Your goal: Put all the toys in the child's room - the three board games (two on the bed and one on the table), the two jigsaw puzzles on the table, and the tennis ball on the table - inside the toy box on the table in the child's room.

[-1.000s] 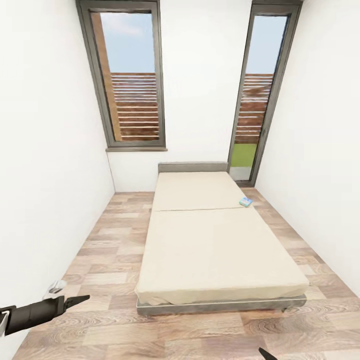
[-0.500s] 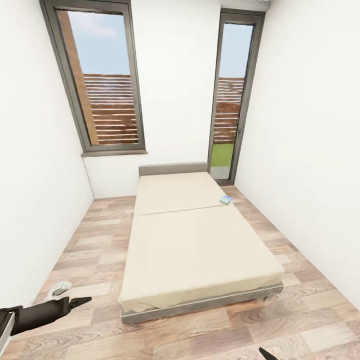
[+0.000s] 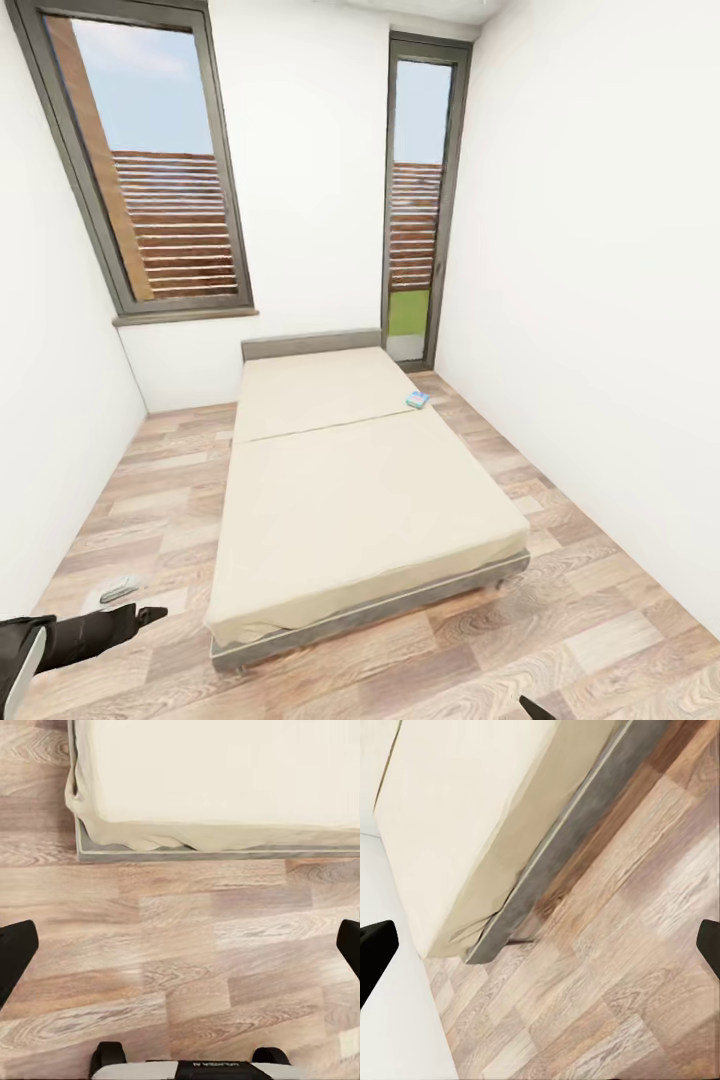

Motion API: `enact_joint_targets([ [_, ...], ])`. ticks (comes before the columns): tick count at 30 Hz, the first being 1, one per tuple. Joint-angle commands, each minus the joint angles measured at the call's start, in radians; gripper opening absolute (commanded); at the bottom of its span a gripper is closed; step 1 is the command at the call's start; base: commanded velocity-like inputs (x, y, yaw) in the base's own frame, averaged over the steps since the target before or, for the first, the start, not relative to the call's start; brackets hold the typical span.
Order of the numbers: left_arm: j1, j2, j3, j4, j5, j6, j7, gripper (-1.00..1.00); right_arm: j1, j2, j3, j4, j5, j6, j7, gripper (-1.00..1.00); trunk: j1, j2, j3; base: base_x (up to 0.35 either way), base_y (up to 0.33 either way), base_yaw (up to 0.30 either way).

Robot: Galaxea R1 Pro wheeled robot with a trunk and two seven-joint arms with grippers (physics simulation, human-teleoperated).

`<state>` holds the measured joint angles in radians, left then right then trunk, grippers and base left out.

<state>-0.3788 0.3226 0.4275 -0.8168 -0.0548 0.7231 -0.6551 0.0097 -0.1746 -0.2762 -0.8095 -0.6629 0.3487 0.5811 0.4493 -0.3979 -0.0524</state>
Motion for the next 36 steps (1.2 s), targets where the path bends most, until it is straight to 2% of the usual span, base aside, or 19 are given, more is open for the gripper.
enact_joint_targets([
  [1,-0.004,-0.020,0.003,-0.001,-0.004,0.005,0.067,1.00,-0.001,0.000,-0.001,-0.001,-0.008,0.003,-0.017,1.00,0.001,-0.002,-0.001,0.000,0.000,-0.204],
  [2,-0.007,-0.029,0.003,-0.001,-0.004,0.004,0.099,1.00,-0.001,0.000,-0.001,-0.002,-0.008,0.000,-0.026,1.00,0.001,-0.002,0.001,0.000,0.000,-0.201],
  [3,-0.014,-0.050,0.003,-0.001,-0.003,0.003,0.159,1.00,-0.001,0.001,-0.001,-0.003,-0.008,-0.006,-0.053,1.00,0.001,-0.002,0.002,0.000,0.000,-0.195],
  [6,-0.023,-0.082,0.003,0.000,-0.004,-0.001,0.238,1.00,-0.002,0.006,-0.001,-0.007,-0.008,-0.010,-0.116,1.00,0.001,-0.002,0.006,0.000,0.000,-0.191],
  [7,-0.027,-0.102,0.003,0.000,-0.005,-0.003,0.281,1.00,-0.002,0.010,0.000,-0.009,-0.006,-0.011,-0.170,1.00,0.001,-0.002,0.007,0.000,0.000,-0.186],
  [11,-0.031,-0.129,0.002,0.001,-0.007,-0.006,0.335,1.00,-0.002,0.017,0.003,-0.012,0.006,-0.013,-0.293,1.00,0.001,-0.002,0.012,0.000,0.000,-0.171],
  [14,-0.032,-0.137,0.002,0.001,-0.007,-0.008,0.354,1.00,-0.004,0.020,0.014,-0.016,0.025,-0.015,-0.384,1.00,0.001,-0.002,0.016,0.000,0.000,-0.148],
  [15,-0.033,-0.140,0.002,0.001,-0.008,-0.009,0.362,1.00,-0.006,0.022,0.023,-0.020,0.037,-0.016,-0.438,1.00,0.001,-0.002,0.018,0.000,0.000,-0.122],
  [20,-0.034,-0.146,0.003,0.001,-0.008,-0.010,0.370,1.00,-0.017,0.036,0.057,-0.028,0.060,-0.040,-0.547,1.00,0.001,-0.002,0.022,0.000,0.000,-0.073],
  [27,-0.034,-0.164,-0.008,-0.019,-0.007,-0.004,0.370,1.00,-0.023,0.055,0.094,-0.030,0.069,-0.072,-0.619,1.00,0.001,-0.002,0.024,0.000,0.000,-0.017],
  [29,-0.034,-0.174,-0.021,-0.039,-0.008,-0.001,0.369,1.00,-0.023,0.057,0.102,-0.031,0.070,-0.075,-0.635,1.00,0.001,-0.002,0.024,0.000,0.000,-0.006],
  [32,-0.034,-0.187,-0.067,-0.065,-0.010,-0.002,0.370,1.00,-0.024,0.061,0.118,-0.033,0.071,-0.079,-0.652,1.00,0.001,-0.002,0.024,0.002,-0.002,-0.001],
  [33,-0.034,-0.191,-0.095,-0.071,-0.010,-0.005,0.371,1.00,-0.024,0.063,0.127,-0.038,0.071,-0.079,-0.656,1.00,0.001,-0.002,0.024,0.039,-0.030,0.023],
  [36,-0.034,-0.194,-0.134,-0.076,-0.010,-0.007,0.373,1.00,-0.024,0.065,0.145,-0.057,0.071,-0.078,-0.661,1.00,0.001,-0.002,0.024,0.064,-0.051,0.043],
])
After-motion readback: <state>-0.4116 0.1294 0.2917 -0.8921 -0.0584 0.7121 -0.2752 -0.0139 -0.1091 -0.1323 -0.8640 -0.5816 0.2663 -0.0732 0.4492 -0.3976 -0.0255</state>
